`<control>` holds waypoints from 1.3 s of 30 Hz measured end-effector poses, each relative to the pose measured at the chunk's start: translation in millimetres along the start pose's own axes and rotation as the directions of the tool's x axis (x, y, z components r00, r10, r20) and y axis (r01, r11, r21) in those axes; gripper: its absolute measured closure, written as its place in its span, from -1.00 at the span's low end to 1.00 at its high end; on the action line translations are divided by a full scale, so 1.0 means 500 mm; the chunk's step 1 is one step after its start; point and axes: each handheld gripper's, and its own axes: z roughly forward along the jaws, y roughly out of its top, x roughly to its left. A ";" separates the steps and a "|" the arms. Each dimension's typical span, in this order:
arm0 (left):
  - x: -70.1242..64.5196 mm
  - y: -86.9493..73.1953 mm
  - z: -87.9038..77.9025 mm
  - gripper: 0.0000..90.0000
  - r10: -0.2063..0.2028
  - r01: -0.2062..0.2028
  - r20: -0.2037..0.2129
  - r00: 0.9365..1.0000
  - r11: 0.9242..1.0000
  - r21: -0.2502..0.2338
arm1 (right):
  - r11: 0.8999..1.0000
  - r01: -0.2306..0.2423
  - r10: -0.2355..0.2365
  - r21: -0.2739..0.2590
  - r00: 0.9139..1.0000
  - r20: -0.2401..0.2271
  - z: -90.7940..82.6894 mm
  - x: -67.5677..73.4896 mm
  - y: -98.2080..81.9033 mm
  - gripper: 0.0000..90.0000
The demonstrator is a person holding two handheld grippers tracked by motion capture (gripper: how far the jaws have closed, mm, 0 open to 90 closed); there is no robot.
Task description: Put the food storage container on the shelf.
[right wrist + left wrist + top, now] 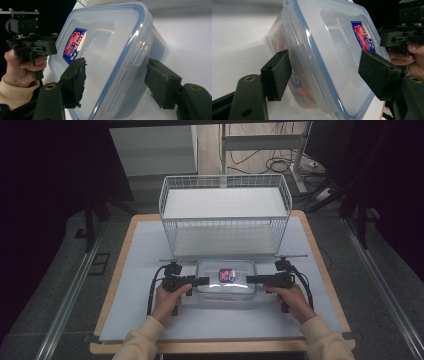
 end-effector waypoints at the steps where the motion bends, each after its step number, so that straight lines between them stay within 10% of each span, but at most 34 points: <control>1: -0.003 -0.001 -0.002 -0.38 0.005 -0.006 -0.003 1.000 1.000 -0.004 | 1.000 0.003 -0.003 -0.004 1.000 0.003 -0.001 0.002 -0.001 -0.20; 39: -0.060 -0.048 -0.049 -0.01 0.086 -0.092 -0.066 0.994 0.991 -0.098 | 0.986 0.116 -0.115 -0.118 0.993 0.010 -0.045 0.045 -0.045 0.10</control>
